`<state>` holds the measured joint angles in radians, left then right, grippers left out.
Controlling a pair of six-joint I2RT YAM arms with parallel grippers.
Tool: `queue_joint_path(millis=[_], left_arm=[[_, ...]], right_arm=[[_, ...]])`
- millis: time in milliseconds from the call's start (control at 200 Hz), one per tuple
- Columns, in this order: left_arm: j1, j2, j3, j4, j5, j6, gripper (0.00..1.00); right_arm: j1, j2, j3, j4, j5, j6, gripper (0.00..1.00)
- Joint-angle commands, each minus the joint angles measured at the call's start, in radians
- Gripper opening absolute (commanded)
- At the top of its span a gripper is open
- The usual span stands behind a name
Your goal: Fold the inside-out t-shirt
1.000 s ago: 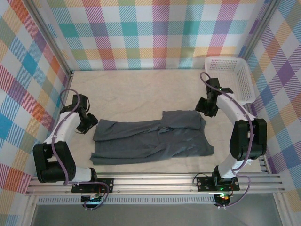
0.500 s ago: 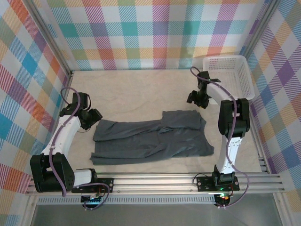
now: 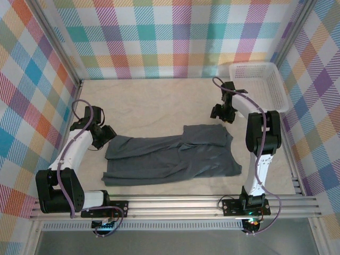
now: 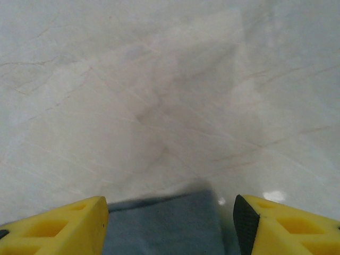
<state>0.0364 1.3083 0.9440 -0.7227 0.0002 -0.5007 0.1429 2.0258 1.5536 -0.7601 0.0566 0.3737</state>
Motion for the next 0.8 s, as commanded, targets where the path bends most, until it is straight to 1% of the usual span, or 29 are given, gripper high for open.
queue_joint_path(millis=[0, 110, 235, 325, 370, 465, 580, 715, 745, 795], left_arm=[[-0.006, 0.01, -0.008, 0.009, -0.02, 0.022, 0.56], [-0.006, 0.013, -0.009, 0.015, -0.014, 0.018, 0.56], [-0.007, 0.005, -0.019, 0.025, -0.008, 0.012, 0.56], [-0.008, 0.001, -0.025, 0.032, -0.003, 0.014, 0.56], [-0.007, 0.001, -0.023, 0.03, -0.002, 0.017, 0.56], [-0.007, 0.0, -0.019, 0.028, -0.003, 0.026, 0.57], [-0.007, 0.002, -0.018, 0.028, -0.002, 0.03, 0.57], [-0.007, -0.003, -0.027, 0.034, -0.001, 0.026, 0.57], [-0.007, -0.002, -0.03, 0.036, -0.001, 0.027, 0.57], [-0.008, 0.0, -0.033, 0.038, 0.001, 0.025, 0.57]], right_arm=[[0.002, -0.094, 0.042, -0.042, 0.068, -0.052, 0.64], [0.009, -0.114, 0.058, -0.048, 0.05, -0.054, 0.65], [0.058, -0.124, -0.016, 0.007, 0.123, -0.033, 0.66], [0.083, -0.079, -0.031, 0.0, 0.195, -0.013, 0.68], [0.089, -0.055, -0.028, -0.008, 0.225, -0.007, 0.7], [0.092, -0.007, -0.021, -0.006, 0.215, -0.011, 0.71], [0.092, 0.051, 0.006, -0.026, 0.167, -0.013, 0.66], [0.098, 0.077, 0.007, -0.026, 0.114, -0.013, 0.62], [0.099, 0.08, 0.005, -0.023, 0.107, -0.014, 0.6], [0.099, 0.083, 0.003, -0.022, 0.099, -0.015, 0.52]])
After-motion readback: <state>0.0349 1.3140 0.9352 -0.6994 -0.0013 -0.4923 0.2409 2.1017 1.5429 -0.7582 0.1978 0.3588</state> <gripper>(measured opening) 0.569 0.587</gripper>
